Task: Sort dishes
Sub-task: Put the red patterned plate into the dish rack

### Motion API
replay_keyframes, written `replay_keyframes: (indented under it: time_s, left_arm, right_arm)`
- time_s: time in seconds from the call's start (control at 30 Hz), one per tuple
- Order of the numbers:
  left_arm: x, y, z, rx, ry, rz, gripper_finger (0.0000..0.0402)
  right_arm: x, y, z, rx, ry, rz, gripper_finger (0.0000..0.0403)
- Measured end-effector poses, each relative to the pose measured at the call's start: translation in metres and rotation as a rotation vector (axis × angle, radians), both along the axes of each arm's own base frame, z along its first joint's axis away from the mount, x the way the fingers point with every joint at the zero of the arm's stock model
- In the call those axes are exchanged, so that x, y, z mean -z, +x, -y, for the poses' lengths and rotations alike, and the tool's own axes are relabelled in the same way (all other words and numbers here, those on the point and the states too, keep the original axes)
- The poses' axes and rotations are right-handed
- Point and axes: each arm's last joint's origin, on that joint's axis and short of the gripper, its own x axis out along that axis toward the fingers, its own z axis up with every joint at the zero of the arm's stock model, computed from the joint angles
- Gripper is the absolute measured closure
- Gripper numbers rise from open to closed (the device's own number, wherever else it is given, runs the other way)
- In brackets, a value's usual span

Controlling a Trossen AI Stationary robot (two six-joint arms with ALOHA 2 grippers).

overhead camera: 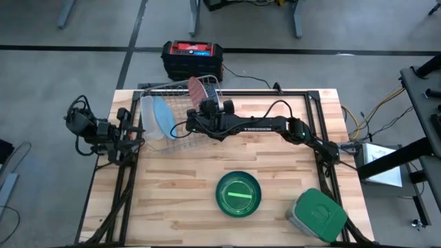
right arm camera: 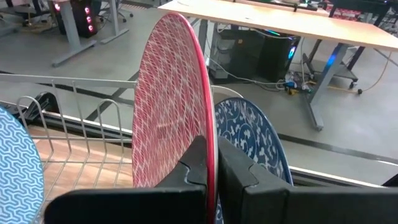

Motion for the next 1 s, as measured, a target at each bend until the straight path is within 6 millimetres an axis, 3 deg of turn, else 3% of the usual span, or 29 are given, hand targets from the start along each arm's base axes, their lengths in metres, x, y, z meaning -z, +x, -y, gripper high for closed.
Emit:
replay_keyframes:
  time_s: [1.0]
  left_arm:
    - [0.0002,0.0,0.0,0.0,0.001,-0.002,0.0249]
  right_arm:
    - [0.0075,-0.0001,-0.0007,-0.041,0.069,-0.005,0.0375]
